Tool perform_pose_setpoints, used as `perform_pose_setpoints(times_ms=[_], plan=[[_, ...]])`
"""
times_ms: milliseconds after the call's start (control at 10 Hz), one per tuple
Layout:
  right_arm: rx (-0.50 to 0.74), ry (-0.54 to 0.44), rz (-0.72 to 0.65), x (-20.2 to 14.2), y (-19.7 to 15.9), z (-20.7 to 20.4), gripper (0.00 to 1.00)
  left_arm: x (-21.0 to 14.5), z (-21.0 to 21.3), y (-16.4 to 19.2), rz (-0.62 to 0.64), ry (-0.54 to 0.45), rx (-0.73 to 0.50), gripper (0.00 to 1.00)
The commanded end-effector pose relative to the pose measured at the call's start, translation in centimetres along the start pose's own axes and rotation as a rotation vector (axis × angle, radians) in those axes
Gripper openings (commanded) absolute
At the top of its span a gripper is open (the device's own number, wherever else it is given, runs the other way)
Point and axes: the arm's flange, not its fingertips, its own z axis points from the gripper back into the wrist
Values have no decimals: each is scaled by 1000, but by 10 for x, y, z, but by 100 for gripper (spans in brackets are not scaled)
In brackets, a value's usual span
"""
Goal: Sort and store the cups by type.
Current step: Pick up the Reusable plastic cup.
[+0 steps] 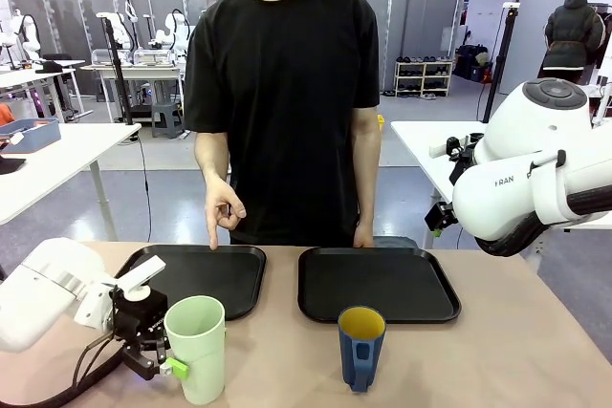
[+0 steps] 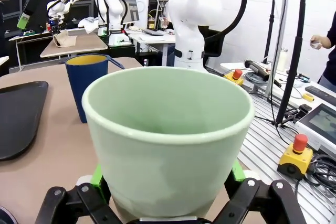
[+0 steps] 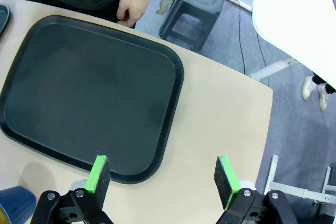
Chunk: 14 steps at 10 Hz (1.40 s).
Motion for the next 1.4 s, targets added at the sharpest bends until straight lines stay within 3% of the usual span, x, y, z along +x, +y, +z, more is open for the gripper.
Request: perform_pose_setpoints(times_ms=[0,400,500,1000,1300], plan=[[-2,1,-1,1,-1,-1,100,-51,-4,-24,-67,-20,-57,90],[-2,1,-1,1,-1,-1,100,-51,-3,-23,-54,-16,-53,52],[-2,1,-1,1,-1,-1,100,-49,-2,-23,-52,-7,-29,48],[-2,1,-1,1,-1,-1,100,6,47,-56,-148,-58,127,48],[-2,1,-1,1,-1,-1,100,15,66,-69,-141,-44,213,48]])
